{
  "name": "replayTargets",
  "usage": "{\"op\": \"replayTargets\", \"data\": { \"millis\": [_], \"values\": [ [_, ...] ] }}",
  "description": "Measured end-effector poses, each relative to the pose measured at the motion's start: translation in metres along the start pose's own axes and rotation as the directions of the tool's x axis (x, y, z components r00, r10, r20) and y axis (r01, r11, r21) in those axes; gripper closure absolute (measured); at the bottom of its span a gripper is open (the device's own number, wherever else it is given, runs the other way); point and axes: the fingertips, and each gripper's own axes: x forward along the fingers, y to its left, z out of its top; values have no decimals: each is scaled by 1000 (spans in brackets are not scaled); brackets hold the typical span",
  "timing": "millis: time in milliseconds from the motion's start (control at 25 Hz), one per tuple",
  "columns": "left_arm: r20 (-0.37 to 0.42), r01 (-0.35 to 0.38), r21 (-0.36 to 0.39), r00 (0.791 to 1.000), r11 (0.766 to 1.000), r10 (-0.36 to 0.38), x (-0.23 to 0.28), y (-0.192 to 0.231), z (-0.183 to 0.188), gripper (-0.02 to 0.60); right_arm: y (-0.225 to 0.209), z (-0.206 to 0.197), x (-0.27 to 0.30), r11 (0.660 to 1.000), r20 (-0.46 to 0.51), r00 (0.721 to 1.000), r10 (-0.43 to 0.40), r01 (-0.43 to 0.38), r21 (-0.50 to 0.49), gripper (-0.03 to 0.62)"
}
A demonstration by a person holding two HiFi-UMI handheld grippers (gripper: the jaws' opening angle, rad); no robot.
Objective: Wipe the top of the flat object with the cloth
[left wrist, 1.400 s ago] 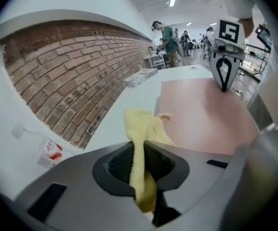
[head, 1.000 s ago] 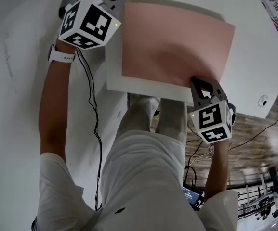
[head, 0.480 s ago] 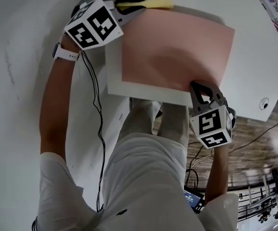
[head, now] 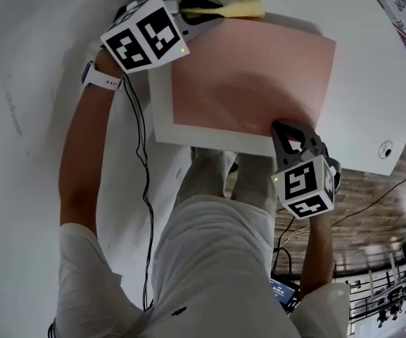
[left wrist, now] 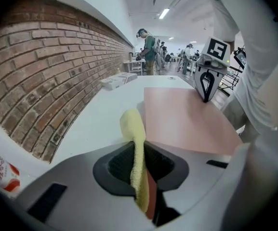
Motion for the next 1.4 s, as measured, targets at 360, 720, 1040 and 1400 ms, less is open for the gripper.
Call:
{"op": "replayTargets", "data": {
  "millis": [360, 720, 1040, 1400],
  "values": [
    [5, 46, 30, 999, 999, -46, 22, -3, 29, 515, -1, -1, 1, 1000, 3, 1000, 23, -23, 2, 589],
    [56, 47, 66, 997, 997, -50, 45, -9, 68, 517, 11, 0, 1, 999, -21, 1000, 0, -1, -51, 589],
    [15, 85, 142, 996, 986, -88, 67, -12, 94, 517, 7, -3, 0, 992, -28, 996, -81, 78, -96, 589],
    [-1, 97, 202, 995, 975, -99, 82, -18, 115, 517, 6, -4, 0, 993, -20, 996, -85, 82, -90, 589]
  ]
}}
